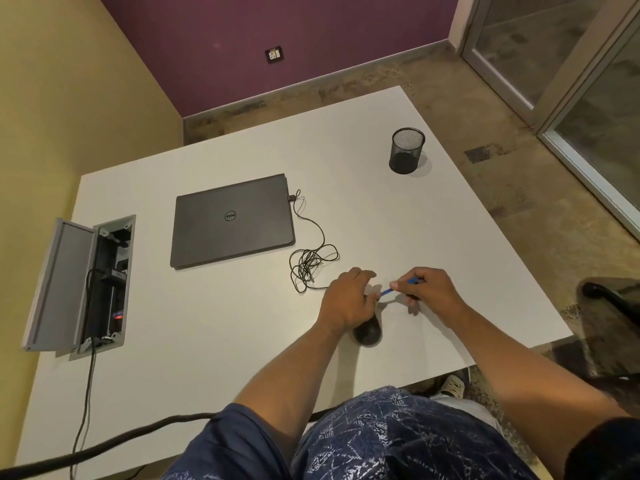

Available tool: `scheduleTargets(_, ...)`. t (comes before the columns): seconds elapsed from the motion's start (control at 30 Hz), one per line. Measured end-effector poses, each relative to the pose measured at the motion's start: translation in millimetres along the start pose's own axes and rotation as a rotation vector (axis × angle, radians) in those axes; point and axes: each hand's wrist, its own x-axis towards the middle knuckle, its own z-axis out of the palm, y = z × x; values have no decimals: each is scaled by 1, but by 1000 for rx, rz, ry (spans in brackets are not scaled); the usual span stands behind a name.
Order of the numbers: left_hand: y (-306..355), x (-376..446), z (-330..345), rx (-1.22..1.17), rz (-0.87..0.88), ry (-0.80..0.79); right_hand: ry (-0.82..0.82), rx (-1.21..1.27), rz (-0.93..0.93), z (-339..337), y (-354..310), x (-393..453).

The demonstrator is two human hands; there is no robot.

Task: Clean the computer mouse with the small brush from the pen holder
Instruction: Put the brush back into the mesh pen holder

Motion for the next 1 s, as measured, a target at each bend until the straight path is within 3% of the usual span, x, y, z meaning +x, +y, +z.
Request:
scheduleTargets(0.2, 32, 49, -19, -52, -10, 25, 27, 45, -91, 8, -38, 26)
scheduleTargets(0.47, 47, 125, -52, -1, -18, 233, 209, 42, -213, -10, -91, 68)
scheduleTargets(0.63, 57, 180, -72, -53, -60, 279, 205, 45, -301, -31, -123, 108)
scheduleTargets(1.0, 68, 282, -75, -86, -75, 344, 298, -224, -439, -78, -159, 198)
